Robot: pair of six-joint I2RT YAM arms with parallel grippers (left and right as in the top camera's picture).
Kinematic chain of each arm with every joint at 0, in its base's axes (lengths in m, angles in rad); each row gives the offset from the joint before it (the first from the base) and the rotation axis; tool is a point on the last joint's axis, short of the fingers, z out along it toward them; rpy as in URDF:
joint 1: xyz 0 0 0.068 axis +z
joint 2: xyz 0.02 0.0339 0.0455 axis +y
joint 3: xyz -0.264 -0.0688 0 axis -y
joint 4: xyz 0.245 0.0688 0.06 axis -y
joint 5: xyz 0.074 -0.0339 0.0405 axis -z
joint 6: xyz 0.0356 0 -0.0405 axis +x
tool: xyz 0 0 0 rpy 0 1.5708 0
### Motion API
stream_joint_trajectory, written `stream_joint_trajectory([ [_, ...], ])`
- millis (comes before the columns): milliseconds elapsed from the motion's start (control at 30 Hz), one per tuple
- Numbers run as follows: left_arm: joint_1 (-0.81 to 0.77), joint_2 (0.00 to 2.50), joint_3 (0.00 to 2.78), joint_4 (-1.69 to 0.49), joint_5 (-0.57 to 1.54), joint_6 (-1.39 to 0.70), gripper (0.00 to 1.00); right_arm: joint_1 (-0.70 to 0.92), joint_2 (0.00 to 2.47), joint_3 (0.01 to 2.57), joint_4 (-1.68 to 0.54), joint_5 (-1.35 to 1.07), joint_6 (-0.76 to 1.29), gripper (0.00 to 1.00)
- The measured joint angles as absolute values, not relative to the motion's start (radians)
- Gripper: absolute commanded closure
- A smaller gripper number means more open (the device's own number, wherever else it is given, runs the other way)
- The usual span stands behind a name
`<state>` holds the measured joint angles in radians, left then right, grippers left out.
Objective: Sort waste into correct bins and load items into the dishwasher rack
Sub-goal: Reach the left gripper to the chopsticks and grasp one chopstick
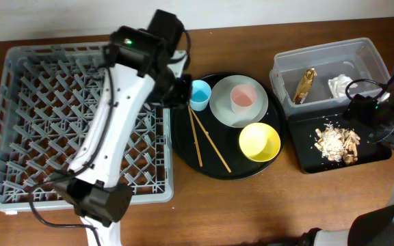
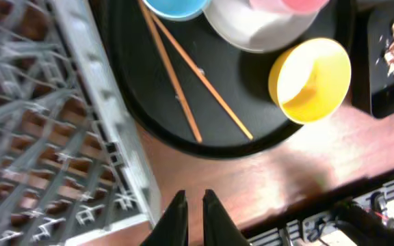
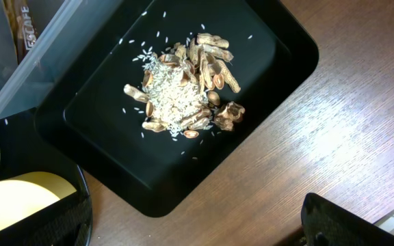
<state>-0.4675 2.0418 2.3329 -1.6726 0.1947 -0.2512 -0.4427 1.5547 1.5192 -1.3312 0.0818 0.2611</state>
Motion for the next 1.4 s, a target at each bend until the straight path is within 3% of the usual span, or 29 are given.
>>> stream_joint_trajectory([
  [300, -0.761, 2.043, 1.887, -1.363, 0.034, -0.510, 0.84, -0.443, 1.555, 1.519, -1.331, 0.082, 0.262, 0.01],
  [500, -0.812, 2.043, 1.664, -1.058, -0.016, -0.674, 0.84, -0.443, 1.555, 1.519, -1.331, 0.082, 0.262, 0.01],
  [733, -0.817, 2.043, 1.517, -0.854, -0.040, -0.800, 0.81, -0.443, 1.555, 1.519, -1.331, 0.082, 0.262, 0.01],
  [1400, -0.789, 2.043, 1.448, -0.762, -0.095, -0.989, 0.77, -0.443, 1.555, 1.519, -1.332, 0.082, 0.262, 0.01],
])
